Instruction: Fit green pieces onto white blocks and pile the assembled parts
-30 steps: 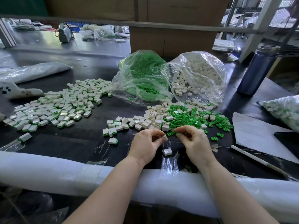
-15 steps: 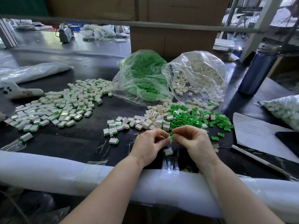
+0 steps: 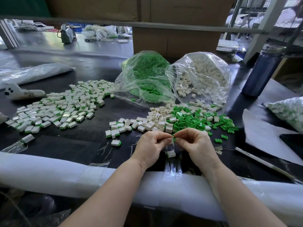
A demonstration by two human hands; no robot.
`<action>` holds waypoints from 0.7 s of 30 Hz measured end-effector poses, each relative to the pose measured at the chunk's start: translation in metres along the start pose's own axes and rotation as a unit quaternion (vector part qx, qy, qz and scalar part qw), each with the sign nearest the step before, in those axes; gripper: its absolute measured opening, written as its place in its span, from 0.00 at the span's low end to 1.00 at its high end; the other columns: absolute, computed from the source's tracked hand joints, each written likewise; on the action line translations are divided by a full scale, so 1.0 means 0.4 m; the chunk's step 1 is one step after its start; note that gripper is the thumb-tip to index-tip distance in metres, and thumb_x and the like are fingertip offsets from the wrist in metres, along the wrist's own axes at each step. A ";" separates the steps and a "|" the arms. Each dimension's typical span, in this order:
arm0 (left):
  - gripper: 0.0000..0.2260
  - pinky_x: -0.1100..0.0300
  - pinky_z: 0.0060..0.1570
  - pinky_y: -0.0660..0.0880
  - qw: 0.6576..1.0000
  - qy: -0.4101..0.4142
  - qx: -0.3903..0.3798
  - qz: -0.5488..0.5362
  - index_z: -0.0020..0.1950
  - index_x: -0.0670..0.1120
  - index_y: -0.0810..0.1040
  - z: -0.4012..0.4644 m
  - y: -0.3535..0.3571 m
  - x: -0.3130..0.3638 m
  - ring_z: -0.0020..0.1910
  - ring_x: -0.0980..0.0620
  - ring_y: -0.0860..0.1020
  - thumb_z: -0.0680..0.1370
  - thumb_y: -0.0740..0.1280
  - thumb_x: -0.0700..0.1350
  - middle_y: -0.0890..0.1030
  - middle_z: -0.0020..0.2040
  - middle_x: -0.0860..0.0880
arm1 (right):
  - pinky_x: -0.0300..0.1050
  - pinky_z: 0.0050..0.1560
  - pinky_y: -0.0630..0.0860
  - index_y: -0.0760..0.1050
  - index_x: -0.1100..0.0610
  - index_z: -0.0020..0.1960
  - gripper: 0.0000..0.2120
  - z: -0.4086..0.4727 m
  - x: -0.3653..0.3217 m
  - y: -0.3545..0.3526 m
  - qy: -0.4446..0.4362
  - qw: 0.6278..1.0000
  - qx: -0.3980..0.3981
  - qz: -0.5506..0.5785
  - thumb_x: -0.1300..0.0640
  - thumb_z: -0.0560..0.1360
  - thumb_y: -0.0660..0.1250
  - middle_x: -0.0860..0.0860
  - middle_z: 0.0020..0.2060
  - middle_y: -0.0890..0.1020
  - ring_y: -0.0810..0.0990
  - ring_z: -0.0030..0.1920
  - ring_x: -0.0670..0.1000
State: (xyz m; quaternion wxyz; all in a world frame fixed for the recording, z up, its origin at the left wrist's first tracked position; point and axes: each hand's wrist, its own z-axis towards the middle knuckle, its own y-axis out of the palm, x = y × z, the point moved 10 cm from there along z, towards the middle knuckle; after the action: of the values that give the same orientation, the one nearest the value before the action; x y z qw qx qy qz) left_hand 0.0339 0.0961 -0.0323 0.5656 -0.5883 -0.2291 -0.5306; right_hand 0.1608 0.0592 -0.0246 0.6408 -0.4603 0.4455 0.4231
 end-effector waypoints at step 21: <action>0.08 0.68 0.50 0.74 1.000 0.012 -0.019 -0.004 0.53 0.44 0.82 -0.004 0.015 0.015 0.44 0.57 0.80 0.74 0.69 0.41 0.82 0.44 0.51 | 0.38 0.33 0.78 0.79 0.57 0.38 0.08 0.004 0.022 -0.016 0.027 0.998 0.019 0.048 0.69 0.70 0.70 0.49 0.29 0.82 0.80 0.30 0.47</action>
State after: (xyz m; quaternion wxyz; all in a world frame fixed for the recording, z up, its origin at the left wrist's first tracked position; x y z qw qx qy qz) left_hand 0.0404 0.0911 -0.0298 0.5553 -0.5914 -0.2142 -0.5440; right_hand 0.1693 0.0604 -0.0315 0.6161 -0.4378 0.4920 0.4321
